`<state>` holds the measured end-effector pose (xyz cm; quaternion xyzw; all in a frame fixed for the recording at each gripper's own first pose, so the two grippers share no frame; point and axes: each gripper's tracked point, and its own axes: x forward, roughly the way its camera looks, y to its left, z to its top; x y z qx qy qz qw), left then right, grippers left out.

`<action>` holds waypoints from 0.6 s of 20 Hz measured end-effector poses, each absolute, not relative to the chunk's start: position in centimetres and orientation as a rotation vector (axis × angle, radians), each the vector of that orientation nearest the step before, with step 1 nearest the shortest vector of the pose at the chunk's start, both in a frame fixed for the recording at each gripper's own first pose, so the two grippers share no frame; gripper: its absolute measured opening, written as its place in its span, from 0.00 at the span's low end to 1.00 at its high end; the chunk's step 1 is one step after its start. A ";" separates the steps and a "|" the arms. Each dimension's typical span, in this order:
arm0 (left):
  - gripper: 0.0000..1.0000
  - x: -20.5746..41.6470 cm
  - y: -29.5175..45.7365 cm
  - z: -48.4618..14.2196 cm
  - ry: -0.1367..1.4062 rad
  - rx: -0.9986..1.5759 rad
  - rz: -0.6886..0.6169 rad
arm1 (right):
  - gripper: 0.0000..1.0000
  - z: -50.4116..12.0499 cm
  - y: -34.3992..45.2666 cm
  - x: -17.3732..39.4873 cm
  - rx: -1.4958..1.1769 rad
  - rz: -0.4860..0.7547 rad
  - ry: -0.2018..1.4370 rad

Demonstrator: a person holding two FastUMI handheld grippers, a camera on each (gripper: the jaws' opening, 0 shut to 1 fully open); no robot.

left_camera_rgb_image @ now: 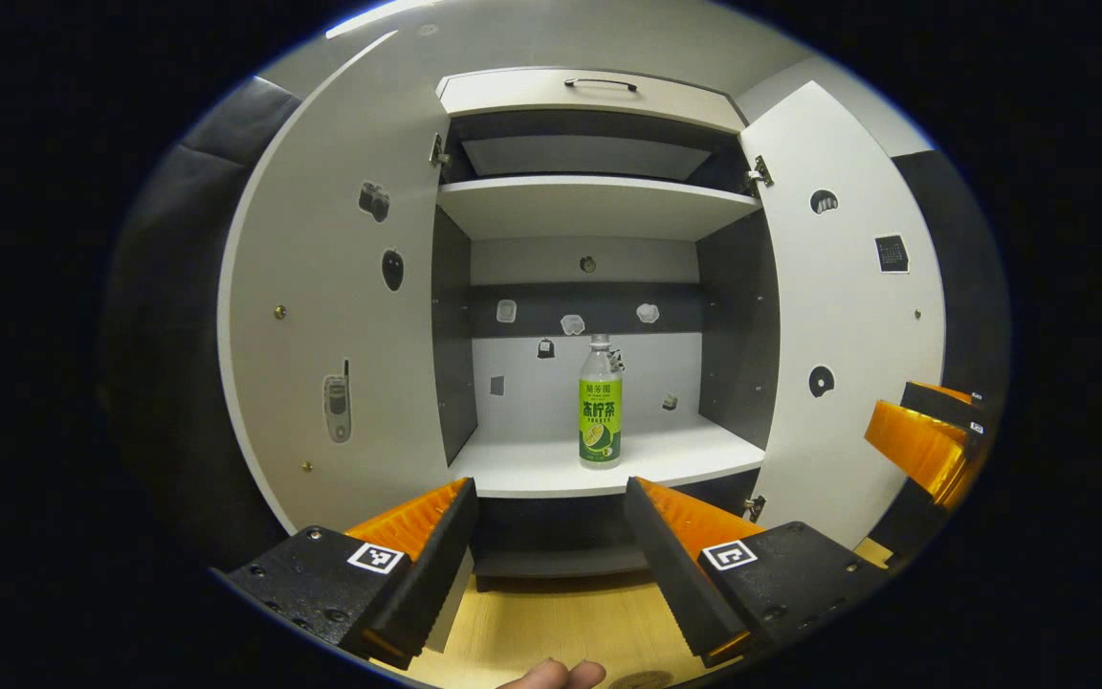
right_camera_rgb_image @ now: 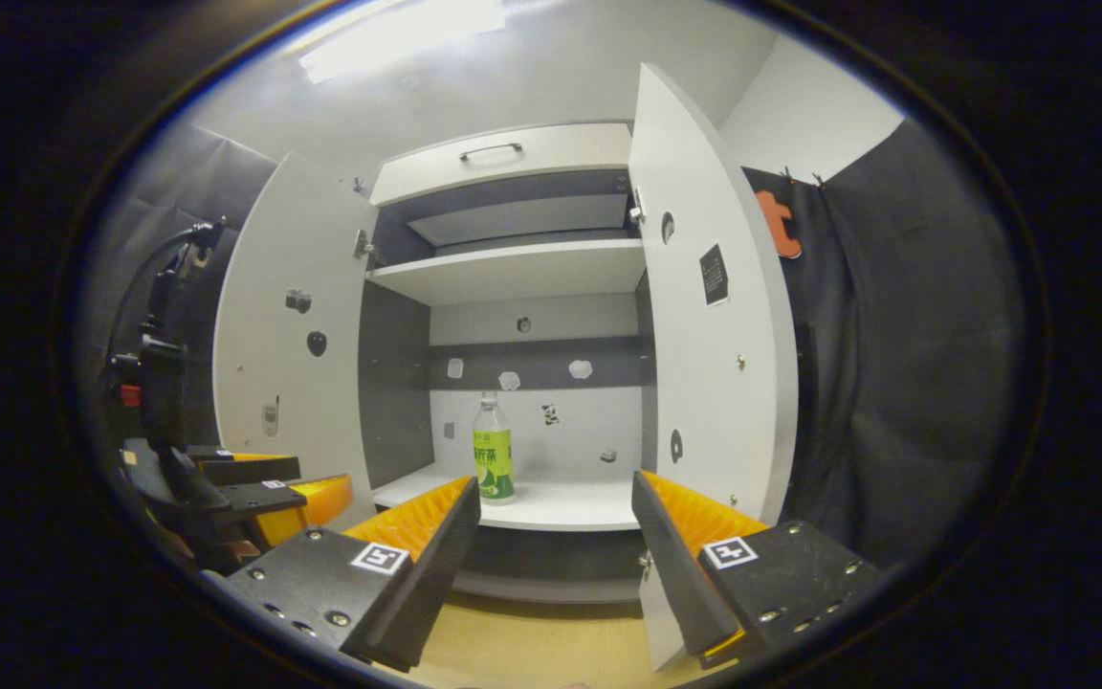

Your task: Grasp the bottle in the cabinet with the left hand and place it on the coaster, then close the right door with the right hand and the left door with the left hand.

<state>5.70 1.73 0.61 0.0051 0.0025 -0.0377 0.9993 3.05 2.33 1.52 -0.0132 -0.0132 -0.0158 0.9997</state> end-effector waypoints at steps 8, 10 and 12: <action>0.98 12.7 -0.5 2.7 -0.020 -0.020 -0.130 | 0.99 2.4 1.8 4.0 -0.041 -0.062 -0.035; 0.98 14.9 -1.6 3.1 -0.025 -0.022 -0.154 | 0.96 2.7 1.9 4.2 -0.033 -0.061 -0.034; 0.97 17.1 -2.5 3.3 -0.033 -0.022 -0.169 | 0.99 3.0 1.9 4.5 -0.032 -0.062 -0.034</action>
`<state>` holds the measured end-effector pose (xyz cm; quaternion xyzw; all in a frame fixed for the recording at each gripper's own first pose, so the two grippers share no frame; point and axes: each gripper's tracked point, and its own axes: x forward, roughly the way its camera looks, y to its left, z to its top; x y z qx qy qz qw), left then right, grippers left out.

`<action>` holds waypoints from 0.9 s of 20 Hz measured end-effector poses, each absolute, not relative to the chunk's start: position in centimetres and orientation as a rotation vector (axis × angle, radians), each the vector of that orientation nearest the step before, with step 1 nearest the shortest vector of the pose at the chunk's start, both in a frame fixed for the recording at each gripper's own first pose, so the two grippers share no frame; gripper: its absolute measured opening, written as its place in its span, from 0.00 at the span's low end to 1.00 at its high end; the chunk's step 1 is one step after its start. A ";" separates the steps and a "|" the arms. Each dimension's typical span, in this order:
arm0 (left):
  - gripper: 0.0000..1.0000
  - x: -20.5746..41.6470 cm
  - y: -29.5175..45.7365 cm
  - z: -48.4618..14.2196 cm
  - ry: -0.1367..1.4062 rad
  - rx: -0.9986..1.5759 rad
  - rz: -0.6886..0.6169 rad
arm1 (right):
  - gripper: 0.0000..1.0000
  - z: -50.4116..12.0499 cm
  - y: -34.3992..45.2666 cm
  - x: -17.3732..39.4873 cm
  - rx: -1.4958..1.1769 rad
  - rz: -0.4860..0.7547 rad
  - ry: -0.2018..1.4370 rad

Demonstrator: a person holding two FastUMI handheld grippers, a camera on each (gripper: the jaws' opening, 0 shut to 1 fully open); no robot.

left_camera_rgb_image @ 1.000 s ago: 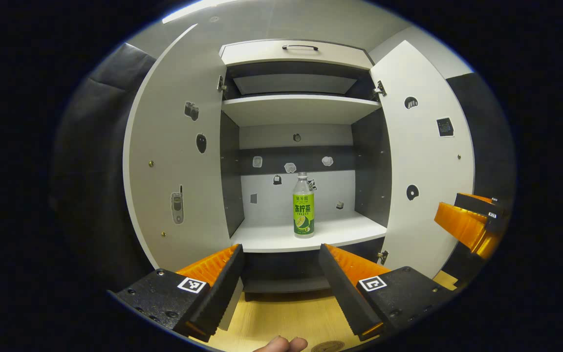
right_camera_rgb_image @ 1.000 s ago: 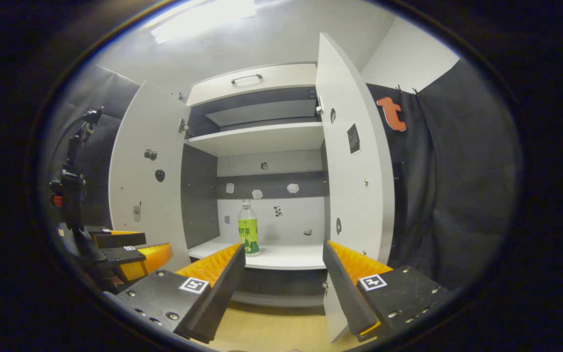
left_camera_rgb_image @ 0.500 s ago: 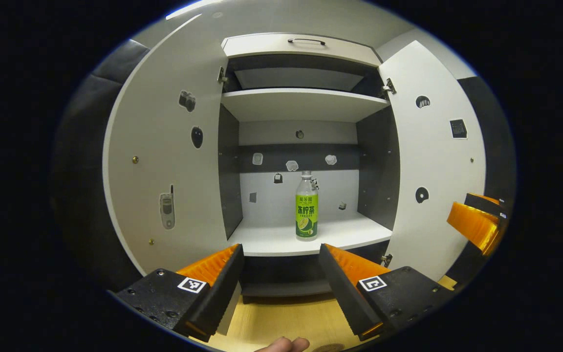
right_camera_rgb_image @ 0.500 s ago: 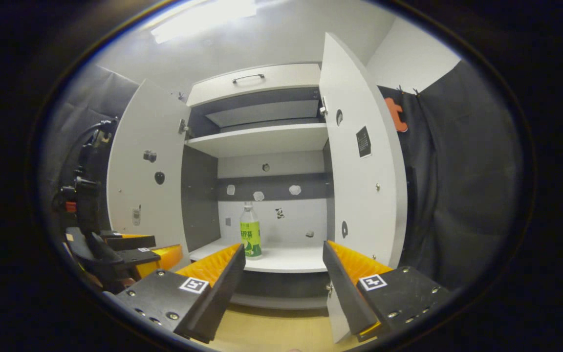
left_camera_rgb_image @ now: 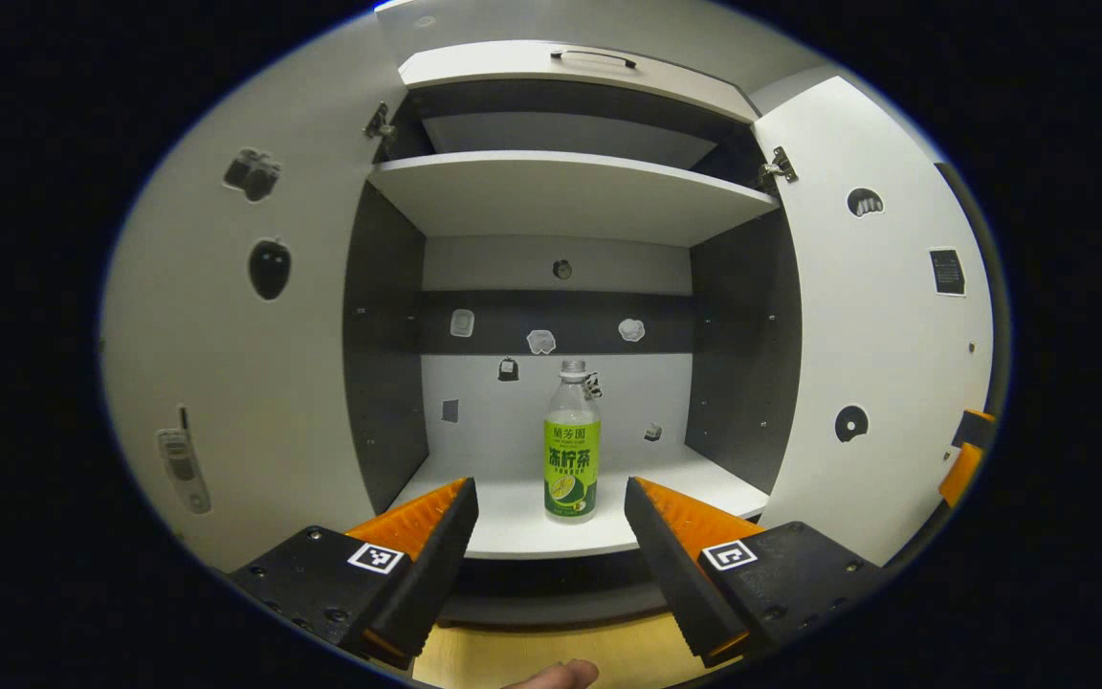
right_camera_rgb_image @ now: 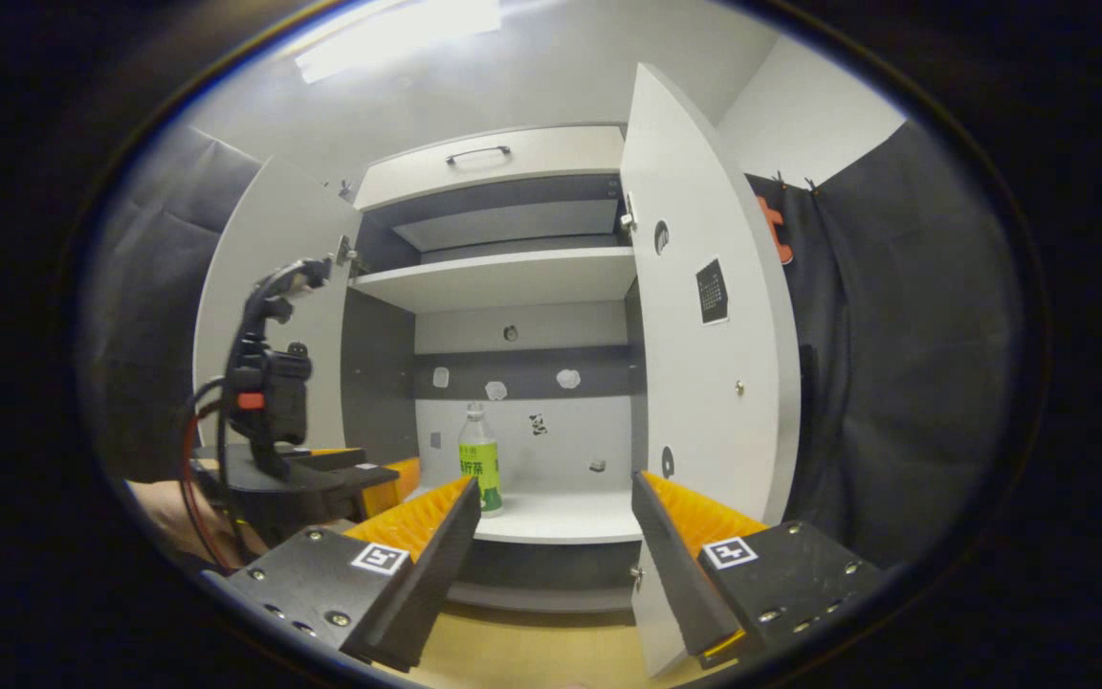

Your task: Grasp the bottle in the cabinet with the left hand and place it on the coaster, then close the right door with the right hand and the left door with the left hand.

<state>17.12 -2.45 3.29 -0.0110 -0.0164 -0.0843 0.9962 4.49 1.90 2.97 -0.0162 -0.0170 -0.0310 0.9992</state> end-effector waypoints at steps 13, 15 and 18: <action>0.98 31.5 -5.5 1.6 0.024 -0.050 -0.185 | 0.96 2.8 0.6 4.9 -0.081 -0.121 -0.010; 0.98 32.9 -5.7 1.3 0.030 -0.035 -0.180 | 0.96 3.1 -0.2 4.6 -0.094 -0.138 -0.014; 0.97 34.5 -6.3 1.3 0.031 -0.032 -0.191 | 0.96 3.4 -1.0 3.6 -0.111 -0.162 -0.018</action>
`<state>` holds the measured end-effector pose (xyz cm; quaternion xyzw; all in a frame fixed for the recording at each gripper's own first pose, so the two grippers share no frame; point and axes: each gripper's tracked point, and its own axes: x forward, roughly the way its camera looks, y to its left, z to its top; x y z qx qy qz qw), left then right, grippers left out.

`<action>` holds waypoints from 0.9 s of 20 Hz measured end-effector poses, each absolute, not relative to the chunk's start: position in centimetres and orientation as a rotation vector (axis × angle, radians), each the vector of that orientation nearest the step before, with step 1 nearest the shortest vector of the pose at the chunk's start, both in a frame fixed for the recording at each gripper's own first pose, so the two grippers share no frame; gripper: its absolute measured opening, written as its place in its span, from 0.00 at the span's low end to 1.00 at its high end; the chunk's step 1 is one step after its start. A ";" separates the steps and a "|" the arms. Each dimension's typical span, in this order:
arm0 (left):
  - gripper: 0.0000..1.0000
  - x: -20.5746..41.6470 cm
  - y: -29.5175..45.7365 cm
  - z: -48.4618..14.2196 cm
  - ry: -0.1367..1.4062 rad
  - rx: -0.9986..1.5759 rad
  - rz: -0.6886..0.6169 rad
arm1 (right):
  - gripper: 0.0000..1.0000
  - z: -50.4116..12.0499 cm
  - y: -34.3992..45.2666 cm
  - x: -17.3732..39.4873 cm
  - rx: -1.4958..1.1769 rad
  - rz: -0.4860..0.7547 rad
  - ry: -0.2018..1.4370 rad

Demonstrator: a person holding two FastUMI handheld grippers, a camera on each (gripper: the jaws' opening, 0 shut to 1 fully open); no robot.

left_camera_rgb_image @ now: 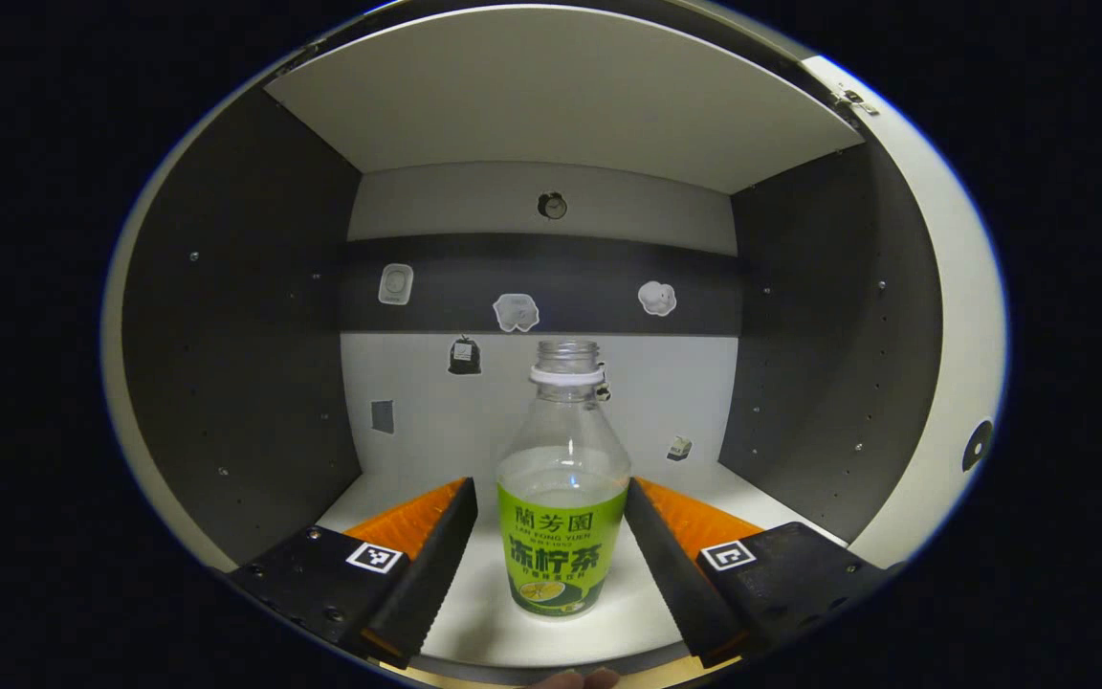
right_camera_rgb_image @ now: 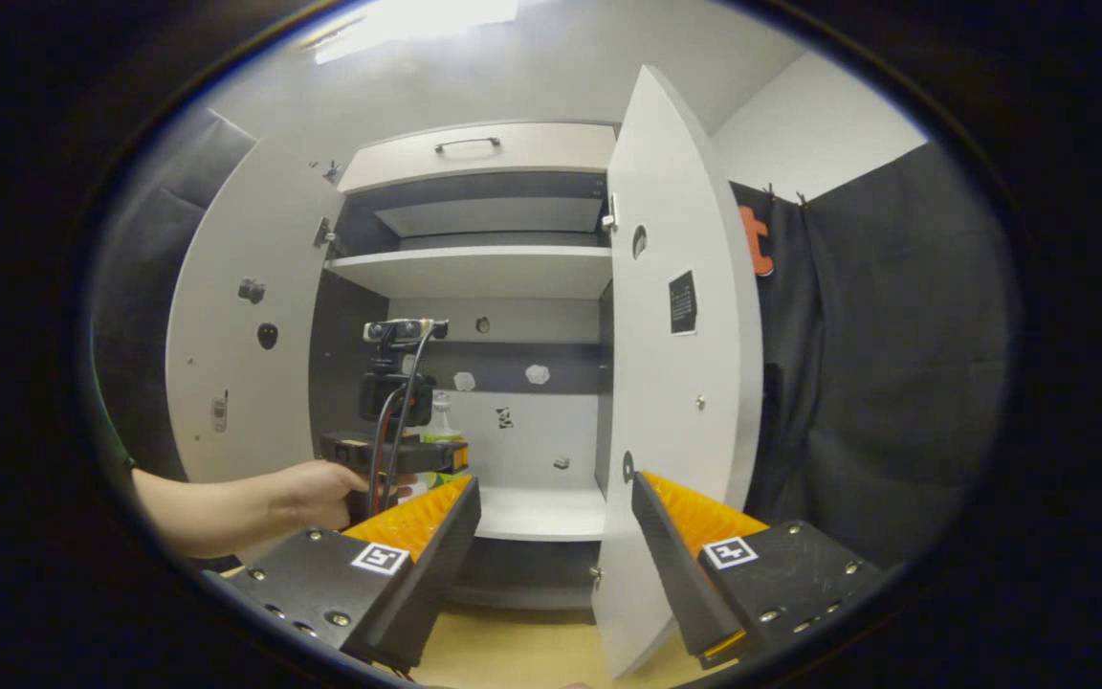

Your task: Grasp the bottle in the cabinet with the left hand and place it on the coaster, then close the right door with the right hand and the left door with the left hand.

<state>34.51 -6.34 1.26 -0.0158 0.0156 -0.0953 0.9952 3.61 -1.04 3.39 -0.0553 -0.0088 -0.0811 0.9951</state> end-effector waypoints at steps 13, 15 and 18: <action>0.80 29.2 -5.1 5.3 0.007 -0.044 -0.198 | 0.96 4.7 -2.9 -1.9 -0.069 -0.143 -0.056; 0.81 26.7 -4.7 6.5 -0.009 -0.049 -0.204 | 0.96 5.0 -2.6 -2.7 -0.059 -0.125 -0.063; 0.80 23.1 -3.7 7.5 -0.023 -0.053 -0.195 | 0.96 5.5 -1.9 -4.0 -0.039 -0.084 -0.071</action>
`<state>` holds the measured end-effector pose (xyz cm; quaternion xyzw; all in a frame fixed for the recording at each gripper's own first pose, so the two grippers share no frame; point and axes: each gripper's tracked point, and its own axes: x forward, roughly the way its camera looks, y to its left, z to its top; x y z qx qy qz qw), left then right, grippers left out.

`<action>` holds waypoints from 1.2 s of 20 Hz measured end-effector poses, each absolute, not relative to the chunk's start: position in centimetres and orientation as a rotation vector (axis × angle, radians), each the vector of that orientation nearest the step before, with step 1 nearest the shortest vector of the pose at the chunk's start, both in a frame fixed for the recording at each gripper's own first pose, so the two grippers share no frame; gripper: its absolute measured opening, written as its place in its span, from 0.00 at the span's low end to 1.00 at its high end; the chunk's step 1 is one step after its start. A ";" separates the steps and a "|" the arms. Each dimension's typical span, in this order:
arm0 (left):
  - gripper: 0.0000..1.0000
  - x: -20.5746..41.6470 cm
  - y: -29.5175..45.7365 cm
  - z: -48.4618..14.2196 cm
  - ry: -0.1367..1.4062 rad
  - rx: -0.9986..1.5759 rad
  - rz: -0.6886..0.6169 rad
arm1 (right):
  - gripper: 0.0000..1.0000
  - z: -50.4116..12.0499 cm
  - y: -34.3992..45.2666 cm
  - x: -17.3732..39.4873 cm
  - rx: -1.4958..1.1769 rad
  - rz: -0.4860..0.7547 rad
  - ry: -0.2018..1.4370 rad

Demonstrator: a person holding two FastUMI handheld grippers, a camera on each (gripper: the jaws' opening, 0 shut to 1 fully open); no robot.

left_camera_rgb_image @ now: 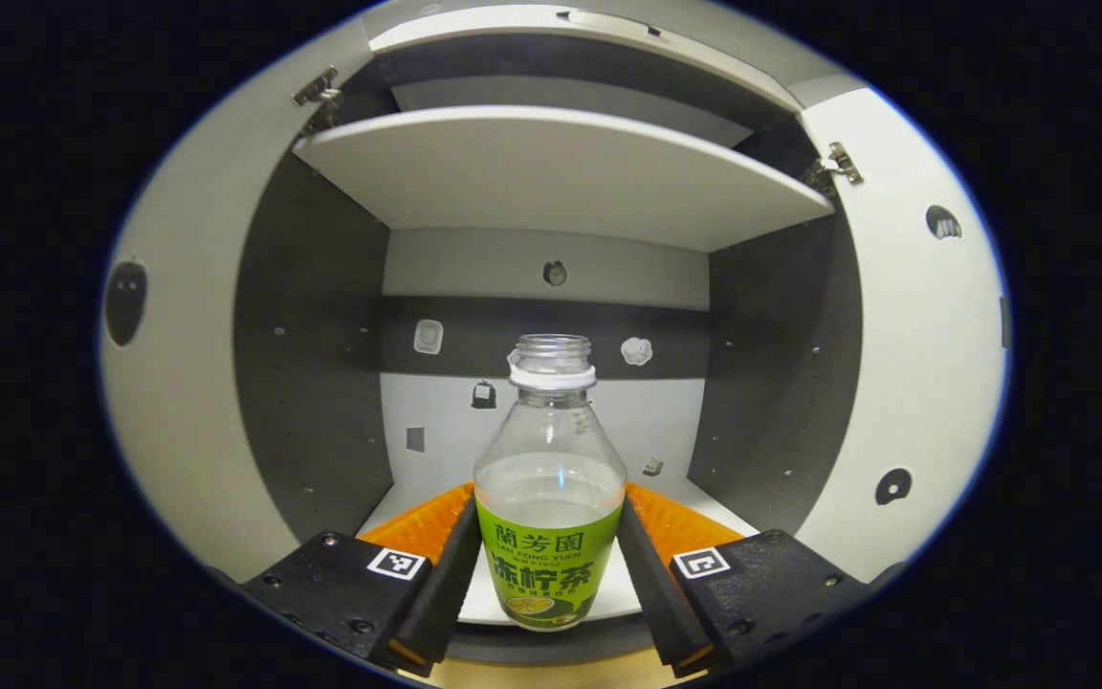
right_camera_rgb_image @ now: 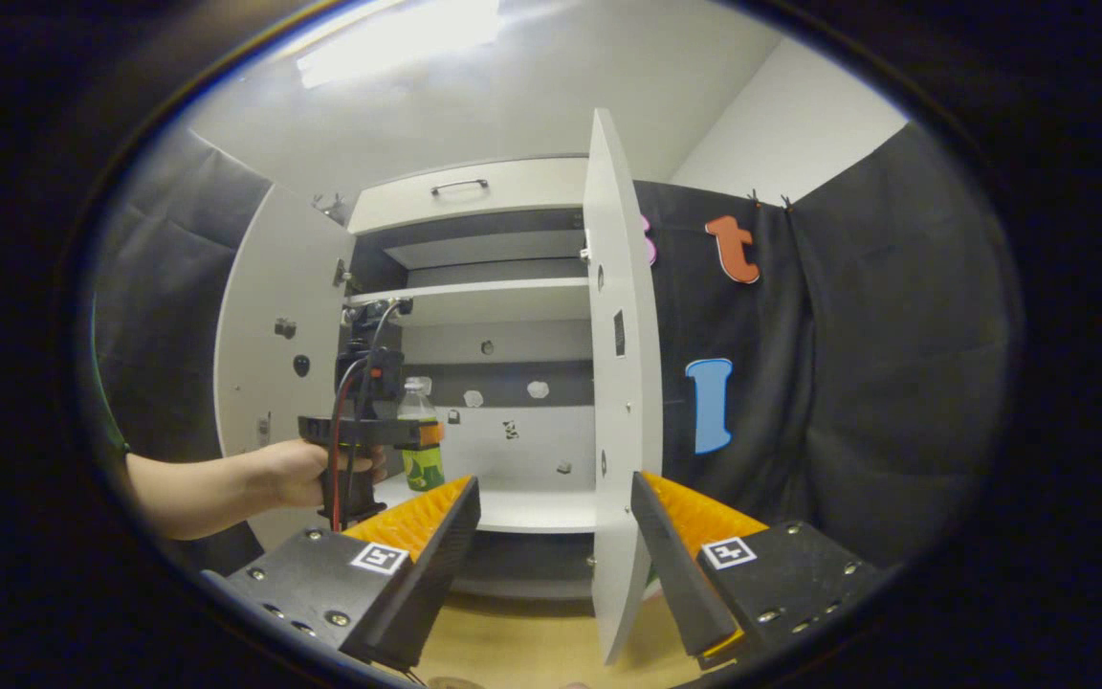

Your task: Grasp the bottle in the cabinet with the left hand and place it on the coaster, then close the right door with the right hand and the left door with the left hand.

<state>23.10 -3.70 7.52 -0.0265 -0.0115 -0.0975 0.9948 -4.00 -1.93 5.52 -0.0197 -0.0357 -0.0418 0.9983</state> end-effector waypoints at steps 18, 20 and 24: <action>0.80 5.4 -1.6 0.0 -0.014 -0.065 -0.135 | 0.93 7.6 2.1 -4.9 0.003 0.095 -0.103; 0.80 4.3 -2.7 -4.5 0.039 -0.080 -0.154 | 0.95 7.6 2.6 -4.6 0.042 0.109 -0.087; 0.80 2.7 -4.1 -11.7 0.070 -0.055 -0.163 | 0.95 7.9 2.2 -4.2 0.086 0.102 -0.072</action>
